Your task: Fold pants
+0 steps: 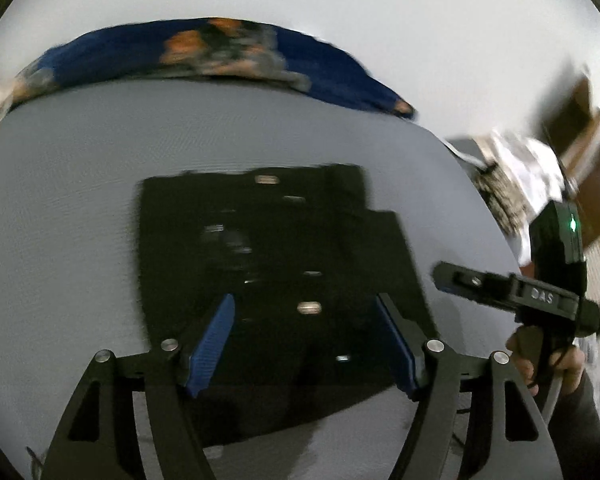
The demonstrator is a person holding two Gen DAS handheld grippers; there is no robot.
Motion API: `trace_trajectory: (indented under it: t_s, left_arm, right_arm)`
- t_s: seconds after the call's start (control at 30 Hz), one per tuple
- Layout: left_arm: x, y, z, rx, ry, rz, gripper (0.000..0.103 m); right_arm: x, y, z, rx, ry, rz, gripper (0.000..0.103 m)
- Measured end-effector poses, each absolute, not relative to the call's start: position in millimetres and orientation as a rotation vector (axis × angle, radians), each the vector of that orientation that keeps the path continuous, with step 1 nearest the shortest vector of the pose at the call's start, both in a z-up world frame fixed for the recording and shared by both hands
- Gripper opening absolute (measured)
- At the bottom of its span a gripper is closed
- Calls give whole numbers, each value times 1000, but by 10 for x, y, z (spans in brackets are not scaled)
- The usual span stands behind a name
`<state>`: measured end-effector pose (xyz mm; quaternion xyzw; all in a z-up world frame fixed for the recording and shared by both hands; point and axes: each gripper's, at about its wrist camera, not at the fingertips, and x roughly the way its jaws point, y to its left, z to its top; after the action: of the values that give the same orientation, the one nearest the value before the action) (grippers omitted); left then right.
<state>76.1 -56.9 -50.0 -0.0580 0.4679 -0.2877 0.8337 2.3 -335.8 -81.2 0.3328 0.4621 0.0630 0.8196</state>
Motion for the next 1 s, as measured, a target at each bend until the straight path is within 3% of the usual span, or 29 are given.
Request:
trace_trajectory:
  t_s: [0.2,0.4,0.6,0.7,0.77,1.0]
  left_arm:
    - [862,-61,-686,-179,1024,-442,71]
    - [940,108,-867,-199,1091,-420,71]
    - [981,92,-967,-200,1128,-403,71]
    - [1013,76,-993,-214,1140,-407,71]
    - [1031,81,-988,-227,1147,-410,71]
    - [1125,126,-927,-272,1135,-407,71]
  right_arm:
    - [370,-3459,-1057,788,1042,253,68]
    - [655,-3494,-1243,853,1046,341,59]
    - [903,-3412,-1327,867,1036,412,43]
    - [980,-3362,-1339,869,1045,430,21]
    - [961,-3340,-1296,884,1039,411,14]
    - [599,-3190,-670,814,935,334,10]
